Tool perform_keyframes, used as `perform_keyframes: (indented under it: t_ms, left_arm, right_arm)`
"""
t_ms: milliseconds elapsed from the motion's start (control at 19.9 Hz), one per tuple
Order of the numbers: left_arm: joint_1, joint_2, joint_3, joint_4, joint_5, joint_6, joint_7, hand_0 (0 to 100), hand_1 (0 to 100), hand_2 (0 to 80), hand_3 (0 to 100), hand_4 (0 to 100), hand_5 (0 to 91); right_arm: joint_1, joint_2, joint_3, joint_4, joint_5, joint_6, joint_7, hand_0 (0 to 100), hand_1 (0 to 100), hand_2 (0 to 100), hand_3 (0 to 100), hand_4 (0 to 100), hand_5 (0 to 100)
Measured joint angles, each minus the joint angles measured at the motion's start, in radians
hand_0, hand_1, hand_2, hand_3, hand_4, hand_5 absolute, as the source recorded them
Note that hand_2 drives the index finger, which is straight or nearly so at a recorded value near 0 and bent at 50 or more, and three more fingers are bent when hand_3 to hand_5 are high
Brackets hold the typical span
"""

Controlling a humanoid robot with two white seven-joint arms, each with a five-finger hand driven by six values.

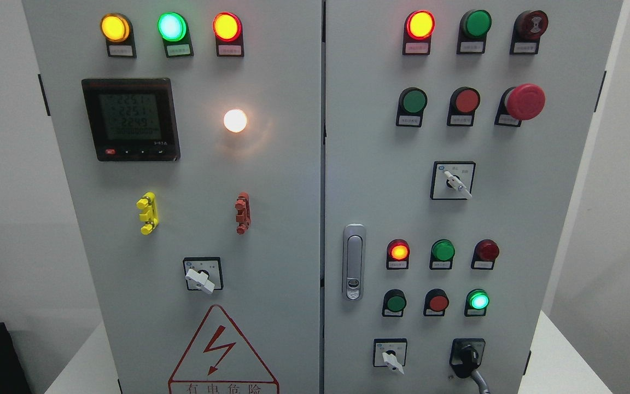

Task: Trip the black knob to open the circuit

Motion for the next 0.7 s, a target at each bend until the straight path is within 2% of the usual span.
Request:
perform_keyframes:
  t_ms: [702]
  left_arm:
    - [0.000,0.000,0.000,0.000,0.000,0.000,0.000,12,39,0.0,0,0,0.0]
  right_arm:
    - [0.002,-0.010,-0.014,-0.002,-0.011,-0.007,0.006,0,6,8,100,100,100]
